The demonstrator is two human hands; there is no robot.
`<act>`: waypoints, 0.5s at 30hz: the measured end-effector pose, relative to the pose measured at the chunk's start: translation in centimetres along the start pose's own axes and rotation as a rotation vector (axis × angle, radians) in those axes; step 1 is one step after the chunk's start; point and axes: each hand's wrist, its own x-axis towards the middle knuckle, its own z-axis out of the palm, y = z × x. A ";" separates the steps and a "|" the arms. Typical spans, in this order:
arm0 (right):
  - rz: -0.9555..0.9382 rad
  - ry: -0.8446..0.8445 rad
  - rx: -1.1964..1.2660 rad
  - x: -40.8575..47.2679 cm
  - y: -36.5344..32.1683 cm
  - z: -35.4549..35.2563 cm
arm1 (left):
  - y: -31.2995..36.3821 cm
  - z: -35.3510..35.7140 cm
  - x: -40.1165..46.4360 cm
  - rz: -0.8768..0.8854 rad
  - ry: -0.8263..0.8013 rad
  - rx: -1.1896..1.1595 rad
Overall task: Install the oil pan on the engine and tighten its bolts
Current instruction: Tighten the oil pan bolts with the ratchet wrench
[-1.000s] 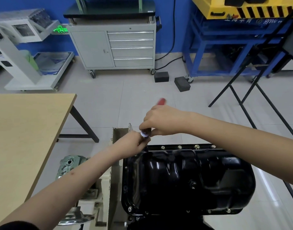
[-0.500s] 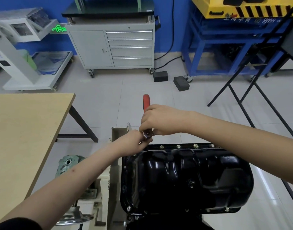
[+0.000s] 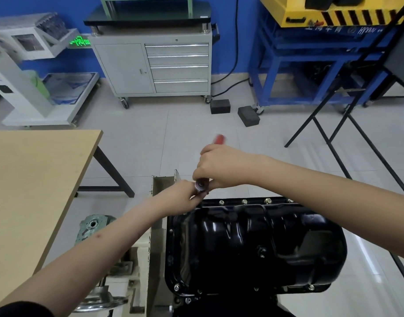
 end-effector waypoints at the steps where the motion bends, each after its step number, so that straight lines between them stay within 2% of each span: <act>1: 0.040 -0.015 0.010 -0.1 -0.1 0.0 | 0.0 0.0 -0.1 0.012 0.023 0.010; 5: 0.170 -0.035 0.106 -0.2 -0.6 0.3 | 0.2 0.0 -0.3 -0.018 0.087 0.048; 11: -0.005 0.019 0.012 -0.1 0.0 0.5 | 0.1 0.1 0.3 0.014 0.028 0.056; 15: 0.005 0.012 0.025 -0.1 0.2 0.5 | 0.1 -0.1 0.1 0.016 0.024 0.025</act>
